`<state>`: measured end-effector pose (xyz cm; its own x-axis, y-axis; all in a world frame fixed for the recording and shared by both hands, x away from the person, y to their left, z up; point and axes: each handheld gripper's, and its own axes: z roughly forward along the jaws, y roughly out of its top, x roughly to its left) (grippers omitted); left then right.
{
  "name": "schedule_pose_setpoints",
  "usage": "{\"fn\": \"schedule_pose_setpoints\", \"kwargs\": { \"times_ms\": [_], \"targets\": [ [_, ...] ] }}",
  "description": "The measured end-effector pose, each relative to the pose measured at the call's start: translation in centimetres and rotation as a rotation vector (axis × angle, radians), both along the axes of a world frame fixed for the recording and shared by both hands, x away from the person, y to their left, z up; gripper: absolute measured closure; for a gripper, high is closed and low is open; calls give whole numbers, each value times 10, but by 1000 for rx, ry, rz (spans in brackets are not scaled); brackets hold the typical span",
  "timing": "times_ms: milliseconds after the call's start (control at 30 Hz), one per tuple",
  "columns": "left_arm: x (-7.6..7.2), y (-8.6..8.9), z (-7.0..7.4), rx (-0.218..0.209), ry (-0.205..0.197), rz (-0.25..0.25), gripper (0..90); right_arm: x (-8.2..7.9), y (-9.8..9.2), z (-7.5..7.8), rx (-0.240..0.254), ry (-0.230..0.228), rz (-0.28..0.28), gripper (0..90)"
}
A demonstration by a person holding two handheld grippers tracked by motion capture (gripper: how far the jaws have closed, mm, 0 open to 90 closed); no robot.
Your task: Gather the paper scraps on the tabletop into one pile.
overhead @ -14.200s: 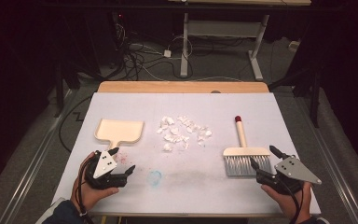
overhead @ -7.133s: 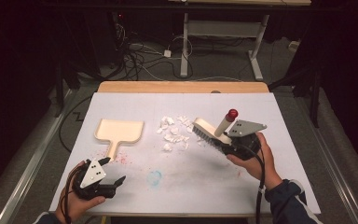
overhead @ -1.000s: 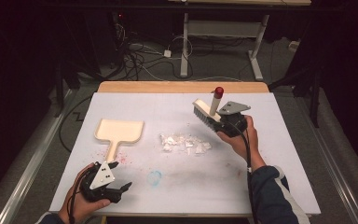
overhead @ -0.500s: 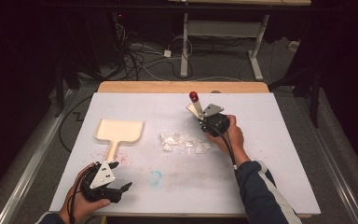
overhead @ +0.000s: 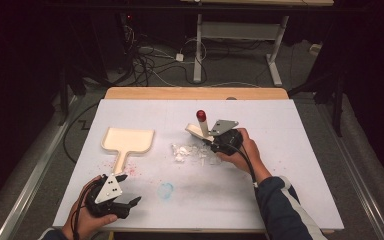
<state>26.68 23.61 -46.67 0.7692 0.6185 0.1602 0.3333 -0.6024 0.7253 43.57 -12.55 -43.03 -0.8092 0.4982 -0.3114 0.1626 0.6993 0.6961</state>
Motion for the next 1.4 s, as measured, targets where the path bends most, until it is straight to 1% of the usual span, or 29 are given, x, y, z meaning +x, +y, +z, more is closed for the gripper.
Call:
{"fn": "schedule_pose_setpoints", "kwargs": {
  "times_ms": [67, 100, 167, 267, 333, 433, 533, 567, 633, 667, 700, 733, 767, 833, 900, 1000, 1067, 1100, 1133, 1200, 1233, 1267, 1300, 1400],
  "targets": [
    [0, 0, 0, 1, 0, 4, 186, -4, -7, 3, 26, 12, 9, 676],
    [-1, 0, 0, 2, -2, 7, 186, -6, -11, 4, 31, 12, 13, 676],
    [0, -1, 1, -2, -3, 7, 186, -9, -17, 6, 43, -15, -19, 676],
    [0, -3, 2, 5, -10, 5, 185, -12, -26, 12, 75, -27, -36, 676],
    [-1, -3, 2, 8, -13, 5, 186, -14, -32, 19, 106, -43, -42, 676],
    [0, -2, 3, 8, -18, 9, 186, -19, -40, 27, 156, -47, -58, 676],
    [-1, -2, 3, 11, -24, 13, 186, -23, -43, 34, 194, -39, -92, 676],
    [-1, -1, 4, 12, -35, 11, 186, -25, -43, 36, 206, -31, -104, 676],
    [-2, -1, 5, 11, -40, 11, 186, -30, -41, 40, 232, -12, -125, 676],
    [-3, -1, 6, 10, -43, 11, 186, -33, -40, 41, 258, 6, -136, 676],
    [-3, -1, 6, 7, -44, 11, 186, -36, -38, 42, 298, 32, -137, 676],
    [-4, 0, 6, 4, -47, 7, 186, -39, -35, 42, 341, 72, -122, 676],
    [-5, 0, 7, 7, -53, 7, 186, -43, -30, 43, 362, 97, -108, 676],
    [-7, 1, 8, 6, -62, 10, 186, -51, -18, 43, 369, 104, -102, 676],
    [-8, 2, 9, -7, -64, 19, 186, -57, -4, 40, 399, 126, -90, 676],
    [-8, 6, 10, -19, -60, 28, 186, -63, 17, 33, 437, 194, -79, 677],
    [-8, 8, 11, -29, -61, 38, 185, -65, 31, 29, 465, 214, -82, 676],
    [-9, 8, 10, -37, -51, 44, 186, -65, 39, 26, 475, 222, -87, 677],
    [-9, 8, 10, -38, -50, 45, 185, -65, 46, 23, 486, 234, -91, 676],
    [-8, 8, 10, -28, -58, 35, 185, -64, 60, 14, 492, 256, -110, 676],
    [-8, 7, 9, -19, -57, 35, 185, -63, 66, 9, 490, 257, -129, 676],
    [-8, 7, 9, -12, -55, 33, 186, -61, 70, 4, 500, 264, -150, 676],
    [-8, 7, 8, -6, -54, 32, 186, -58, 73, 0, 513, 277, -175, 677],
    [-8, 6, 7, 0, -49, 25, 186, -50, 81, -13, 536, 281, -261, 676]
  ]
}}
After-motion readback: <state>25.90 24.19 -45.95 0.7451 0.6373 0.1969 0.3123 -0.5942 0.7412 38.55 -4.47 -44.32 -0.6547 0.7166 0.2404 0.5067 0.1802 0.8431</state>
